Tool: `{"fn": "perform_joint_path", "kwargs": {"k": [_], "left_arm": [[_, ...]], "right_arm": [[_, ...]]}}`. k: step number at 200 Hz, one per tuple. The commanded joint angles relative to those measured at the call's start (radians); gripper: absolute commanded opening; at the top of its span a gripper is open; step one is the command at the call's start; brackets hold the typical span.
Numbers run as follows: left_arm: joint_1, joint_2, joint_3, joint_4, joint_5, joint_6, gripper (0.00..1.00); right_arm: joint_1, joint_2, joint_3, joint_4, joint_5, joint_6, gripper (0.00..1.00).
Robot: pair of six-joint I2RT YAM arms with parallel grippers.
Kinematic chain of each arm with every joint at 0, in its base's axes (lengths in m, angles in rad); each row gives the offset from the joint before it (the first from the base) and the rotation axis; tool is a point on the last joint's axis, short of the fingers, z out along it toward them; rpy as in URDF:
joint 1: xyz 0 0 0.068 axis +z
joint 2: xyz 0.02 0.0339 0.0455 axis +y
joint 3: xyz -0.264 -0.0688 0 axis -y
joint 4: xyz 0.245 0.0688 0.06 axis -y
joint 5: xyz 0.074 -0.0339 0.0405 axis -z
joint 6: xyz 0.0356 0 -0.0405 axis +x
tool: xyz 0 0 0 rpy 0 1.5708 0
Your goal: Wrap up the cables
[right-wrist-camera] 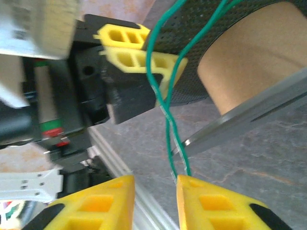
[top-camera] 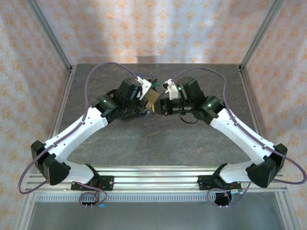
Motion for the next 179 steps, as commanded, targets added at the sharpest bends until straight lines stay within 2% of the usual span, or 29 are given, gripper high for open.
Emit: {"fn": "perform_joint_path", "kwargs": {"k": [1,61,137,179], "left_arm": [[-0.002,-0.005,0.055,0.017,0.035,-0.040,0.00],[-0.002,-0.012,0.049,0.018,0.081,-0.053,0.00],[-0.001,-0.019,0.052,0.018,0.119,-0.060,0.00],[0.015,-0.018,0.067,-0.004,0.153,-0.067,0.00]], "right_arm": [[0.023,-0.013,0.032,0.061,0.121,-0.027,0.31],[0.029,0.003,0.046,0.126,0.187,-0.032,0.37],[0.029,0.102,0.093,0.096,0.079,-0.039,0.31],[0.028,0.095,0.099,0.018,0.045,-0.112,0.29]]}}
